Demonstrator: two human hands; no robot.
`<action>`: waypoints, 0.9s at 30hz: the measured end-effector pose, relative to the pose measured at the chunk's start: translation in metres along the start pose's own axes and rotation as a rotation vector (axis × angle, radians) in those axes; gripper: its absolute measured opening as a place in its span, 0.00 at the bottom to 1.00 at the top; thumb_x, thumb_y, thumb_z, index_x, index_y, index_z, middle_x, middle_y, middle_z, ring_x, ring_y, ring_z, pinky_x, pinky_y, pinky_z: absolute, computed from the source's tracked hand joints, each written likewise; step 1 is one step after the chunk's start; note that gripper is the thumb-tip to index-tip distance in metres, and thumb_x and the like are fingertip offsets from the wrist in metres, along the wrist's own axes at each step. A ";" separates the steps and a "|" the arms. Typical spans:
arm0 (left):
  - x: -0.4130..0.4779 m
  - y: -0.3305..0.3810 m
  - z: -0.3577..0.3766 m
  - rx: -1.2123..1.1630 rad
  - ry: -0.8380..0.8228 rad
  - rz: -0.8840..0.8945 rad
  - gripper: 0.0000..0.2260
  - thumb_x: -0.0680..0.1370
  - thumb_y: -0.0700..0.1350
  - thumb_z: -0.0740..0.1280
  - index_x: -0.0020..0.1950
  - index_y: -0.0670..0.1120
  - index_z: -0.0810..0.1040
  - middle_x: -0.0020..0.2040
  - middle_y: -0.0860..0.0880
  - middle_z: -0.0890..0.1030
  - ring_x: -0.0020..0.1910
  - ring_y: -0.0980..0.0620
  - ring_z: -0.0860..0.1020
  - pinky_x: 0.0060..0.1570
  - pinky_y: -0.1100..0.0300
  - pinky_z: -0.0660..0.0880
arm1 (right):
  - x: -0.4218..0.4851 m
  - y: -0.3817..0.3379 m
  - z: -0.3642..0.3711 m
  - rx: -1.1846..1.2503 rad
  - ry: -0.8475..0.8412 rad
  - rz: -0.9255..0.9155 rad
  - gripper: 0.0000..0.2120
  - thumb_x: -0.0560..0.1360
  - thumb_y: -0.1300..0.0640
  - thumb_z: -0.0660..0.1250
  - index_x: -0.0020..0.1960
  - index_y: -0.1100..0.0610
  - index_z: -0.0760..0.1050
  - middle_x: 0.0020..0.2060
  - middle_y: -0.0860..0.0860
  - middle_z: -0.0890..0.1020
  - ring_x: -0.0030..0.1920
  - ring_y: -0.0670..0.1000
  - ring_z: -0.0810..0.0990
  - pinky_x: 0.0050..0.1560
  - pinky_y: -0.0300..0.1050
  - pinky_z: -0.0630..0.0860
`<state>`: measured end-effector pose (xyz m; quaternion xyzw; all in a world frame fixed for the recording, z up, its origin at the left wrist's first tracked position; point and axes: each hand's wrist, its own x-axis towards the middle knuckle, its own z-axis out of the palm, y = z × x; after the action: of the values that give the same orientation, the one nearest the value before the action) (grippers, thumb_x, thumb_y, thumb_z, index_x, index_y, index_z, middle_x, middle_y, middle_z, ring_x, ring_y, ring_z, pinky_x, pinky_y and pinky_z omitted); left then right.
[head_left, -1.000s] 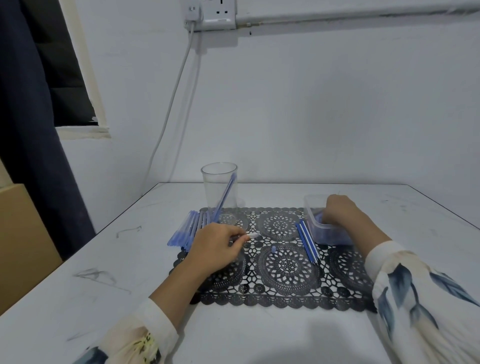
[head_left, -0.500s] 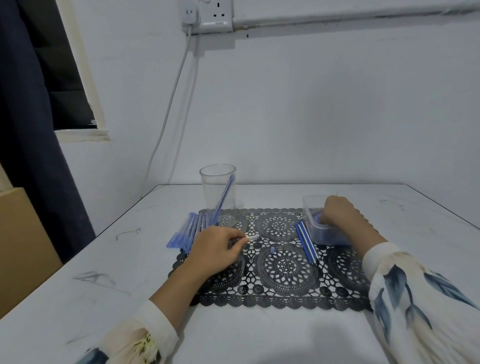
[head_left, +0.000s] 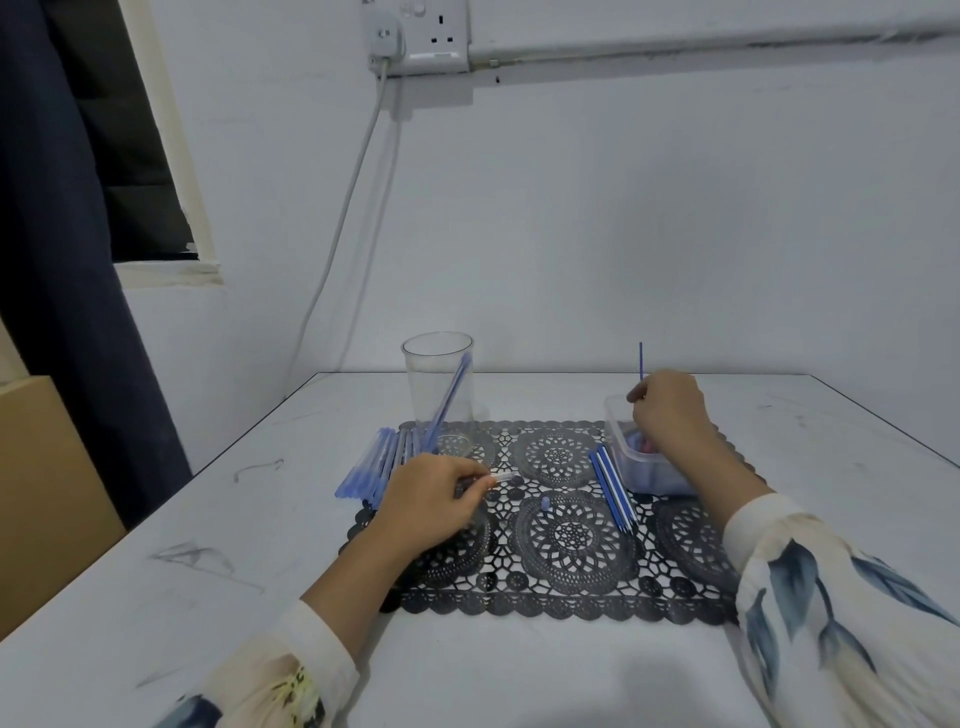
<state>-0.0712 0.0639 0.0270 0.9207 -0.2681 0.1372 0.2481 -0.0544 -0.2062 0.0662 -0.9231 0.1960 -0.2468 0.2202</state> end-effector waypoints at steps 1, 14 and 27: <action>0.000 0.000 -0.001 -0.004 0.001 0.003 0.12 0.78 0.53 0.64 0.58 0.53 0.80 0.46 0.56 0.84 0.41 0.59 0.79 0.49 0.61 0.76 | -0.001 -0.002 -0.001 0.034 0.045 -0.016 0.13 0.73 0.68 0.60 0.51 0.60 0.81 0.51 0.57 0.82 0.49 0.57 0.80 0.51 0.46 0.76; 0.000 -0.003 -0.001 -0.004 0.023 -0.005 0.12 0.77 0.53 0.64 0.57 0.53 0.81 0.44 0.55 0.83 0.34 0.62 0.72 0.45 0.63 0.75 | -0.033 -0.033 -0.023 0.006 0.186 -0.339 0.10 0.77 0.56 0.65 0.55 0.55 0.80 0.49 0.52 0.79 0.51 0.53 0.77 0.45 0.47 0.73; 0.001 -0.007 -0.003 -0.025 0.057 -0.013 0.11 0.77 0.53 0.64 0.55 0.53 0.82 0.44 0.55 0.84 0.42 0.58 0.79 0.47 0.58 0.77 | -0.074 -0.036 0.030 -0.109 0.176 -0.901 0.27 0.58 0.71 0.76 0.54 0.54 0.80 0.36 0.52 0.77 0.33 0.53 0.76 0.30 0.42 0.71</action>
<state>-0.0668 0.0706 0.0274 0.9149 -0.2568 0.1583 0.2681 -0.0886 -0.1325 0.0338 -0.9021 -0.1941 -0.3847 0.0245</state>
